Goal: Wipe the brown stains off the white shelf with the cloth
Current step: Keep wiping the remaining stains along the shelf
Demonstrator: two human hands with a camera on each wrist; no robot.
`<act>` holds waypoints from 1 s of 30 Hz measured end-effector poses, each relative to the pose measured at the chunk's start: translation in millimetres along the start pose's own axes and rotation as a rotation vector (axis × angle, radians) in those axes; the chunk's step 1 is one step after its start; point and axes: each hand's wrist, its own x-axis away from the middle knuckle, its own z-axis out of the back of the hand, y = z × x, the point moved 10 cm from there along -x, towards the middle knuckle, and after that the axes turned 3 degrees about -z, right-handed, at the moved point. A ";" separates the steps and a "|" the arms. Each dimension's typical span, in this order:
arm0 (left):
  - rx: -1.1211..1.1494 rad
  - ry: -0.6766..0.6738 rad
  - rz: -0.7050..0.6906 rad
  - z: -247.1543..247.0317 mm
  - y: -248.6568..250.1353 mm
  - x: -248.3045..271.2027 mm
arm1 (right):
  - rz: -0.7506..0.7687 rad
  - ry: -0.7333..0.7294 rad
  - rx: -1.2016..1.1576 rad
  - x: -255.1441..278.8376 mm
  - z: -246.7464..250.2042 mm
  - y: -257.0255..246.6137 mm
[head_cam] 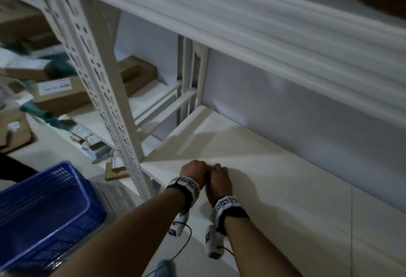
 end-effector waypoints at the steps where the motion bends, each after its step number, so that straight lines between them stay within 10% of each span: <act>1: 0.027 0.006 0.024 4.7 -18.0 -0.8 | 0.021 0.004 -0.008 -5.7 -4.1 -16.6; 13: -0.009 0.141 0.148 32.8 -144.8 13.5 | 0.195 -0.034 -0.030 -30.7 -48.8 -138.5; 30: -0.088 -0.021 0.002 -23.4 -27.4 8.5 | 0.119 -0.039 -0.095 29.1 -8.4 -29.9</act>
